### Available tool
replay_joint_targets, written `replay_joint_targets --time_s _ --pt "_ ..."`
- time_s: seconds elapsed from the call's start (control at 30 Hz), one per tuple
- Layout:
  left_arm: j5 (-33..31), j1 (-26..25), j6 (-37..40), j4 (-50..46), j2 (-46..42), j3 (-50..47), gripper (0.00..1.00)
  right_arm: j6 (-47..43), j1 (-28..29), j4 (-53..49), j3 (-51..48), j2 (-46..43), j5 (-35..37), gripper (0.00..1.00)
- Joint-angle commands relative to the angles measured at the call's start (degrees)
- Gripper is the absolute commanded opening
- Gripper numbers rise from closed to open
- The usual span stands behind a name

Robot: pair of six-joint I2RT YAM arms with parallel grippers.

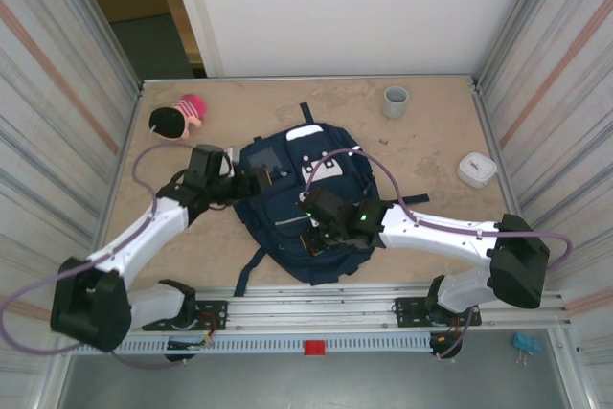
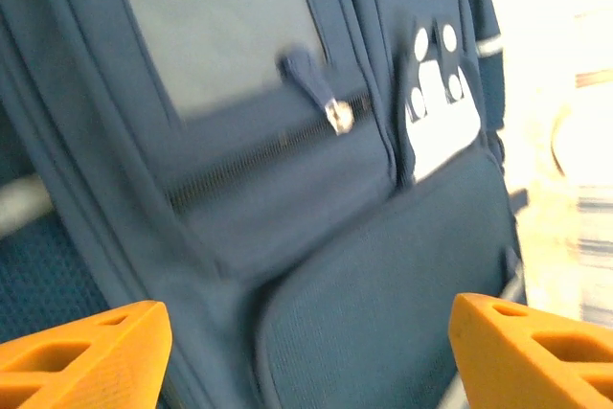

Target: Pack books, pencil case, and school supplies into a backpack

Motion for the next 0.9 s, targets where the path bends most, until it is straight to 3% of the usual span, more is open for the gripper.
replay_joint_targets --time_s 0.0,0.2,0.57,0.73,0.87 --pt "1.41 -3.19 -8.43 -5.86 -6.4 -3.74 0.73 0.26 0.06 2.72 1.8 0.16 -1.0 0.0" --pt "-0.39 -8.93 -16.8 -3.77 -11.6 -8.08 0.65 -0.04 0.06 3.78 1.8 0.34 -1.84 0.0" --pt "1.75 -13.86 -20.31 6.05 -2.39 -8.25 0.48 -0.62 -0.06 4.6 1.6 0.21 -2.98 0.0" --pt "-2.17 -12.37 -15.46 0.99 -1.99 -6.5 0.2 -0.39 -1.1 4.04 0.29 -0.85 -3.6 0.0" --pt "-4.05 -7.7 -7.71 -5.75 -2.73 -3.94 0.07 -0.27 -3.46 1.38 -2.34 -4.41 -2.77 0.0"
